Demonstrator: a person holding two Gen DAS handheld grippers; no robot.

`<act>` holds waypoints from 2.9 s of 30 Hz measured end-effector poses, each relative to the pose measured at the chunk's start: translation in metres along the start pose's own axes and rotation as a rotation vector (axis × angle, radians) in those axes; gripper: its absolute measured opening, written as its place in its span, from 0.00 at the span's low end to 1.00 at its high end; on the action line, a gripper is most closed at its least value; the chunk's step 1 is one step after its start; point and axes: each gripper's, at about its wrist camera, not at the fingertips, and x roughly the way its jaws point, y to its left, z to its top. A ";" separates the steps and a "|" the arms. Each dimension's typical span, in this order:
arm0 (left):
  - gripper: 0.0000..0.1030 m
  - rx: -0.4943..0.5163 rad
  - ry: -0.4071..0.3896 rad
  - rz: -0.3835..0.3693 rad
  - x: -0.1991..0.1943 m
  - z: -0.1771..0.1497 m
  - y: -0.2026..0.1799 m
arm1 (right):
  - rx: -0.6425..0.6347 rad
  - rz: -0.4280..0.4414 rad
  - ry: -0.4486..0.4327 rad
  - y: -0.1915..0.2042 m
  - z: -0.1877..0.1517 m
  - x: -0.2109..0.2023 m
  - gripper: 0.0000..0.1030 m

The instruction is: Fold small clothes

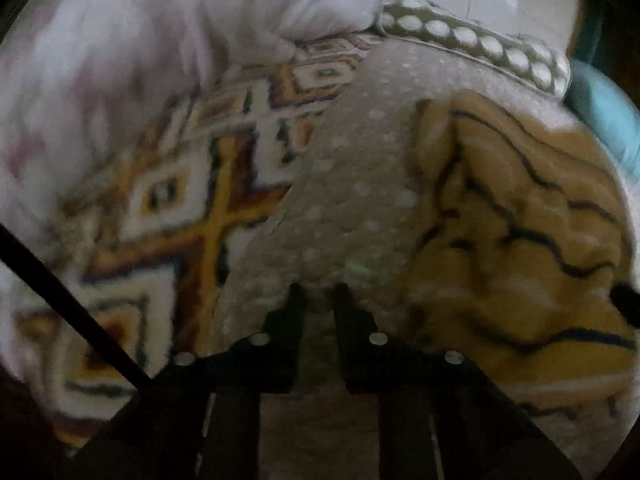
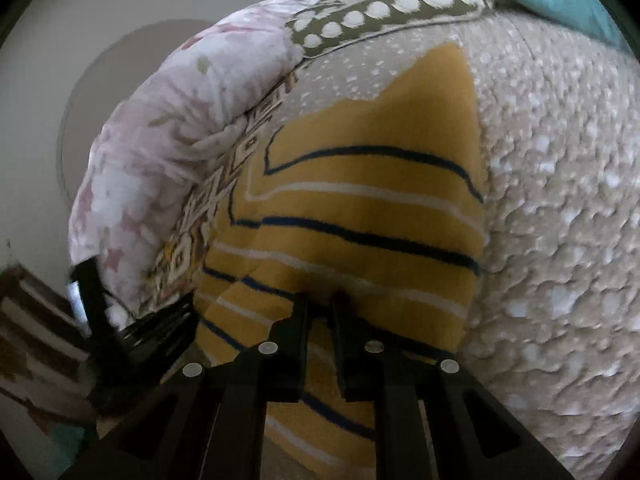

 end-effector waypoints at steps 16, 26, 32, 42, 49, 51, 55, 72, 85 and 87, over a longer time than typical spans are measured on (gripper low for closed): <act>0.94 0.228 -0.031 -0.260 0.008 0.047 -0.066 | 0.212 0.037 -0.124 -0.087 0.029 0.013 0.77; 0.35 0.139 -0.025 -0.522 -0.034 0.055 -0.119 | 0.127 0.101 -0.220 -0.073 0.052 -0.074 0.33; 0.35 0.175 0.029 -0.502 -0.011 0.031 -0.163 | 0.100 -0.143 -0.211 -0.104 0.039 -0.106 0.44; 0.50 0.132 -0.031 -0.387 -0.047 0.023 -0.134 | -0.031 -0.248 -0.256 -0.053 0.022 -0.131 0.34; 0.84 0.126 -0.261 -0.239 -0.122 -0.016 -0.085 | -0.106 -0.259 -0.079 -0.034 -0.020 -0.056 0.25; 0.89 0.128 -0.362 -0.150 -0.145 -0.028 -0.071 | -0.130 -0.318 -0.097 -0.022 -0.020 -0.063 0.25; 1.00 0.123 -0.542 -0.018 -0.182 -0.046 -0.047 | -0.197 -0.285 -0.170 0.017 -0.003 -0.081 0.25; 1.00 0.149 -0.658 -0.011 -0.225 -0.079 -0.037 | -0.180 -0.174 -0.159 0.022 -0.026 -0.096 0.25; 1.00 0.145 -0.485 -0.131 -0.224 -0.106 -0.070 | -0.083 -0.372 -0.138 -0.014 -0.107 -0.138 0.40; 1.00 0.170 -0.468 -0.131 -0.226 -0.114 -0.080 | -0.085 -0.402 -0.174 -0.008 -0.115 -0.154 0.40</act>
